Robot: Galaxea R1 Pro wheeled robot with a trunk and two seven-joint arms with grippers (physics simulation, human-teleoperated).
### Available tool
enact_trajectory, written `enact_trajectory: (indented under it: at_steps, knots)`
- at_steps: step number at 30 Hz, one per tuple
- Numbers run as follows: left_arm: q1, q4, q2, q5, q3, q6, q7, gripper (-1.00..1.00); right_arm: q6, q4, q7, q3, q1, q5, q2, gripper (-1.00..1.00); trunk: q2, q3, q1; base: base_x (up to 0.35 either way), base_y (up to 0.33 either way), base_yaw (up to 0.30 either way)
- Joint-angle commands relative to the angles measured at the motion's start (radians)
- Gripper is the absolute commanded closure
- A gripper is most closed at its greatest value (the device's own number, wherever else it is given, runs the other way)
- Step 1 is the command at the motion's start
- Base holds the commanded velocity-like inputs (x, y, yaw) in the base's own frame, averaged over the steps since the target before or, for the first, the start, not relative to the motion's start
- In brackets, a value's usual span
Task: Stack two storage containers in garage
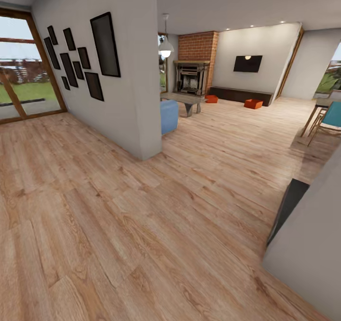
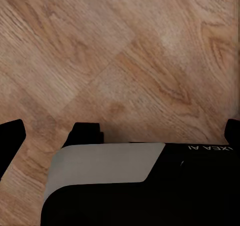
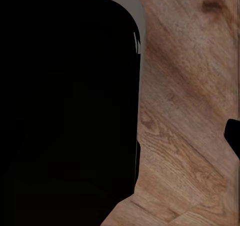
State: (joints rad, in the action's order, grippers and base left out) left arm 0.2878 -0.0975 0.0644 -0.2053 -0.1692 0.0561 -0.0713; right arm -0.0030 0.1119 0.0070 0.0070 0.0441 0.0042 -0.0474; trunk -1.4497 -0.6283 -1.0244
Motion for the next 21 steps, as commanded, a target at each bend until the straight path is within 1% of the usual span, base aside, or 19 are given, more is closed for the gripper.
enact_trajectory:
  at_steps: [1,11,21]
  knots:
    - [0.001,0.001,0.0,-0.009,-0.009,0.004,-0.004,-1.0,0.0,0.0,0.001,0.001,0.0,0.0,0.0,-1.0,0.0,-0.001,-0.001,0.345,-0.105,0.0]
    - [0.001,0.001,0.0,-0.009,-0.009,0.005,-0.005,-1.0,0.0,0.0,0.001,0.001,0.0,0.0,0.0,-1.0,0.0,-0.001,-0.001,0.326,-0.116,0.0]
    - [0.001,0.001,0.0,-0.009,-0.009,0.004,-0.005,-1.0,0.0,0.0,0.001,0.001,0.0,0.0,0.0,-1.0,0.0,-0.001,-0.001,0.299,-0.16,0.0]
